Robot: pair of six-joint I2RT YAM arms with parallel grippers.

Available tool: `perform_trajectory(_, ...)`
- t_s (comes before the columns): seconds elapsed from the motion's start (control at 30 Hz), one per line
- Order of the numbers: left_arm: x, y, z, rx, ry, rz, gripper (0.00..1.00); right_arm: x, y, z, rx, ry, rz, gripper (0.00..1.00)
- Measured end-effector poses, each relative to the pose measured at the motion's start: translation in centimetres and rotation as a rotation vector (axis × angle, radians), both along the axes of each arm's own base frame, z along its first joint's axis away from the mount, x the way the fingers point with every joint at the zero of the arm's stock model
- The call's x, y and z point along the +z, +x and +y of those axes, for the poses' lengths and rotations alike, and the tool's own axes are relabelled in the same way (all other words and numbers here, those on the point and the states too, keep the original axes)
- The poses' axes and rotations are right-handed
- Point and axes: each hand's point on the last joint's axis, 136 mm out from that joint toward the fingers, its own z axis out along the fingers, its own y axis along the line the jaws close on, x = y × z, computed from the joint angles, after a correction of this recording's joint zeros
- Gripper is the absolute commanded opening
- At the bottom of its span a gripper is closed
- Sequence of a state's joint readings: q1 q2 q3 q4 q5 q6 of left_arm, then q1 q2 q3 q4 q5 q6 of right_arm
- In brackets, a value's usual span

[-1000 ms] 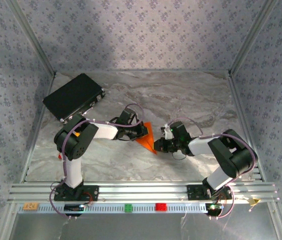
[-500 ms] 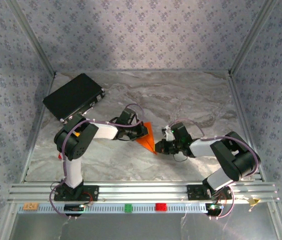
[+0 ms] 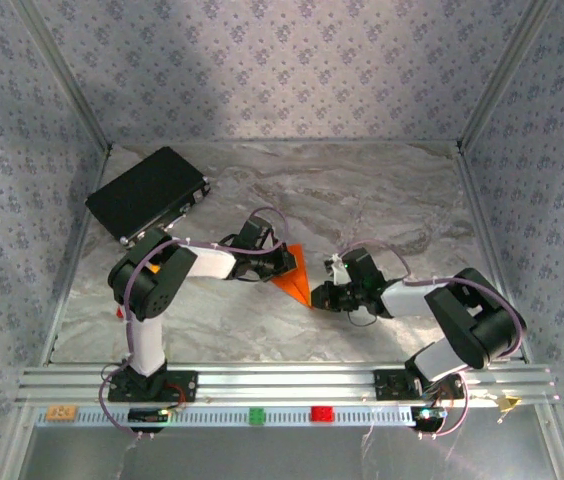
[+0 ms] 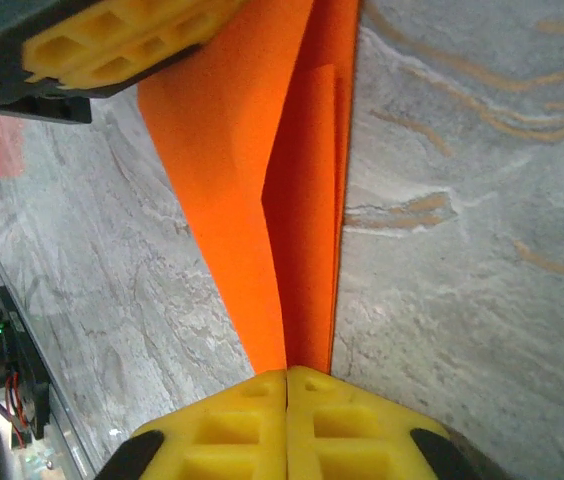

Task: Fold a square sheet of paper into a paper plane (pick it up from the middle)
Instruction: Fourth fold the wing at the center of the table.

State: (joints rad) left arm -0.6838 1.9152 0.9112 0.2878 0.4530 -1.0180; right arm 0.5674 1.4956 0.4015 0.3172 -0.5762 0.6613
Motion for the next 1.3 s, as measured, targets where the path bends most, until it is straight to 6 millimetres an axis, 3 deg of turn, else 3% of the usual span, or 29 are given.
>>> perform_trajectory(0.37,0.0,0.0,0.0,0.0,0.0,0.0,0.03,0.15,-0.25,-0.13,-0.003,0.001,-0.004,0.14)
perform_trajectory(0.57,0.0,-0.01,0.0,0.0,0.0,0.0,0.03,-0.08,-0.34,-0.32,-0.01,-0.007,-0.005,0.05)
perform_trajectory(0.67,0.0,-0.01,0.0,0.0,0.0,0.0,0.03,-0.04,-0.33,-0.32,-0.011,-0.006,-0.005,0.14)
perform_trajectory(0.83,0.0,-0.01,0.0,0.0,0.0,0.0,0.03,0.25,-0.42,-0.35,-0.011,-0.005,-0.012,0.16)
perform_trajectory(1.0,0.0,-0.01,0.0,0.0,0.0,0.0,0.03,-0.08,-0.73,-0.75,-0.021,-0.017,-0.006,0.04)
perform_trajectory(1.13,0.0,-0.01,0.0,0.0,0.0,0.0,0.02,-0.12,-0.7,-0.82,-0.026,-0.02,-0.006,0.04)
perform_trajectory(1.3,0.02,-0.04,-0.03,-0.002,-0.002,0.001,0.03,0.1,-0.79,-0.99,-0.034,-0.025,-0.006,0.14)
